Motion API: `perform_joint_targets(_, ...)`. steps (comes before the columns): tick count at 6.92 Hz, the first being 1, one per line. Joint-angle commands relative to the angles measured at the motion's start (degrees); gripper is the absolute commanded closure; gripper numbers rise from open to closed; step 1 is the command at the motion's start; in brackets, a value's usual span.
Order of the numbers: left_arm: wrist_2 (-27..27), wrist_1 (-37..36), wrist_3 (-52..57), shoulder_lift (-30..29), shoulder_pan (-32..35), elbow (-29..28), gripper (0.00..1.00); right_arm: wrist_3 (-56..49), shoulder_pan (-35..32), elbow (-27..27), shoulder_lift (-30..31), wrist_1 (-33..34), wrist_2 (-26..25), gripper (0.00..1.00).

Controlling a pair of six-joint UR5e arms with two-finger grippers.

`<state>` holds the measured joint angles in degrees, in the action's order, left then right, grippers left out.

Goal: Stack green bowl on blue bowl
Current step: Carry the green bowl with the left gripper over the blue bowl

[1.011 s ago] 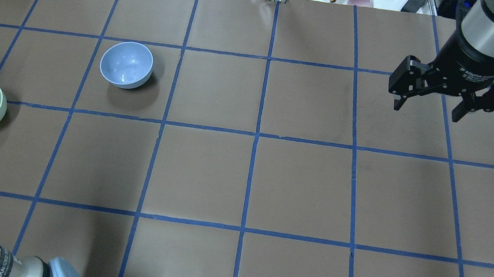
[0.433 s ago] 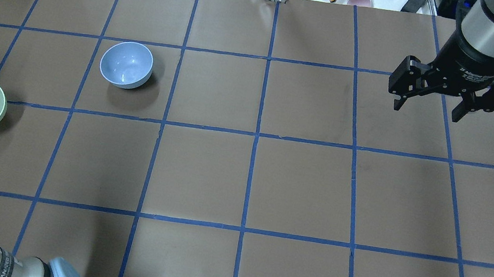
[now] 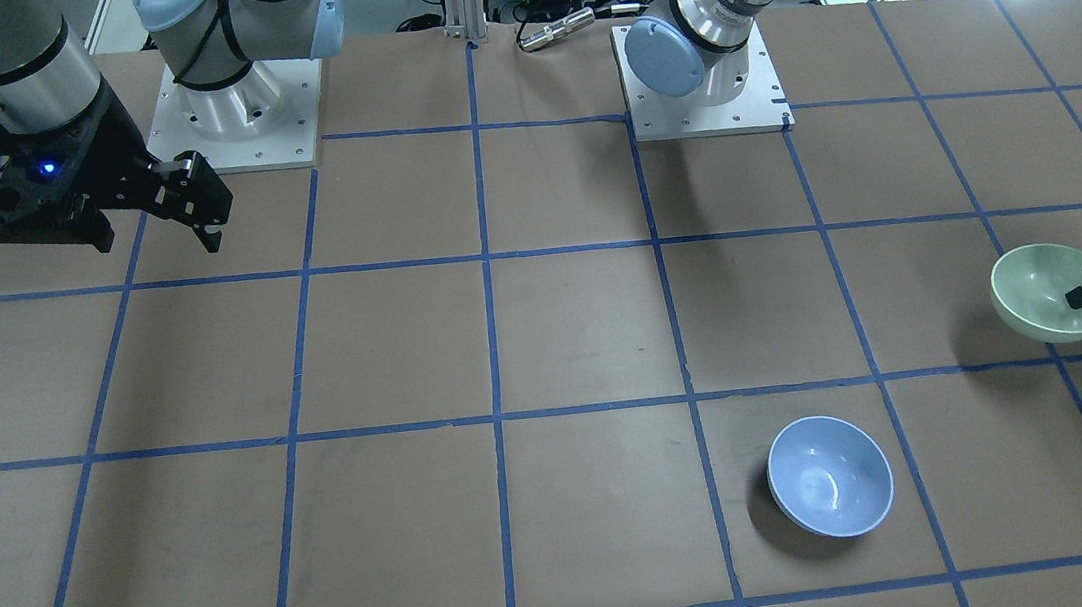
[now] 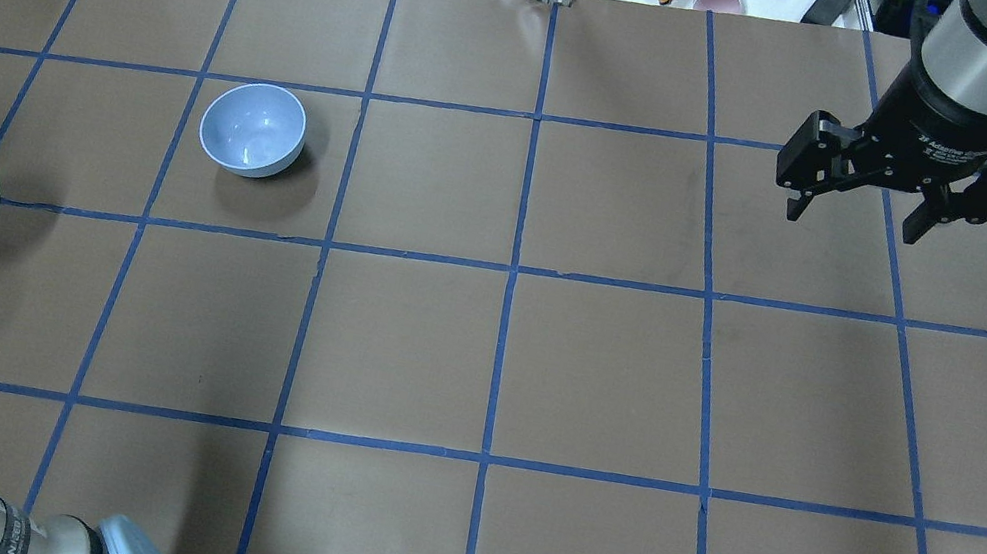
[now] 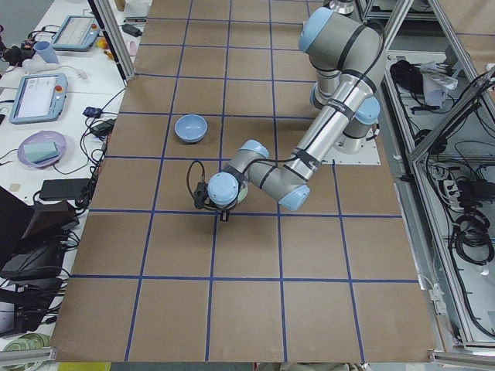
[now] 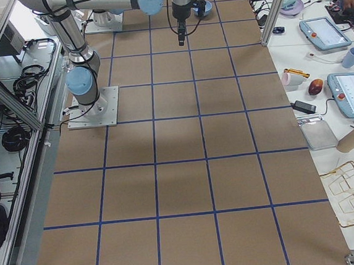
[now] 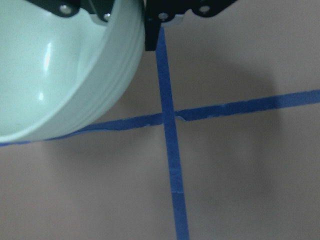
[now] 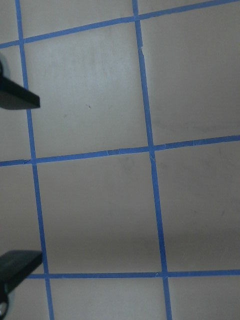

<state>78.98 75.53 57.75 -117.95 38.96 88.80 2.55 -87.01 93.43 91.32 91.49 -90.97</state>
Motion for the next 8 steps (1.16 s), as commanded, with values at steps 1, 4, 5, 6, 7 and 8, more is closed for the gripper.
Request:
perform_joint_targets(1,-2.25,5.4,-6.81,1.74,3.98,-2.75,0.8,0.0,0.0,0.0,0.0,0.0,0.0,0.0)
perform_joint_targets(4,-6.21,5.51,-20.79,2.64,13.23,-3.1,0.8,0.0,0.0,0.0,0.0,0.0,0.0,0.0)
perform_joint_targets(5,-6.3,5.33,-26.23,2.55,16.21,-3.71,0.8,0.0,0.0,0.0,0.0,0.0,0.0,0.0)
perform_joint_targets(6,-6.3,4.98,-33.42,2.29,20.5,-5.46,0.8,0.0,0.0,0.0,0.0,0.0,0.0,0.0)
perform_joint_targets(7,-8.04,4.89,-39.76,2.02,24.2,-7.22,0.8,0.0,0.0,0.0,0.0,0.0,0.0,0.0)
perform_joint_targets(8,-10.06,4.54,-40.69,1.5,25.19,-7.58,0.8,0.0,0.0,0.0,0.0,0.0,0.0,0.0)
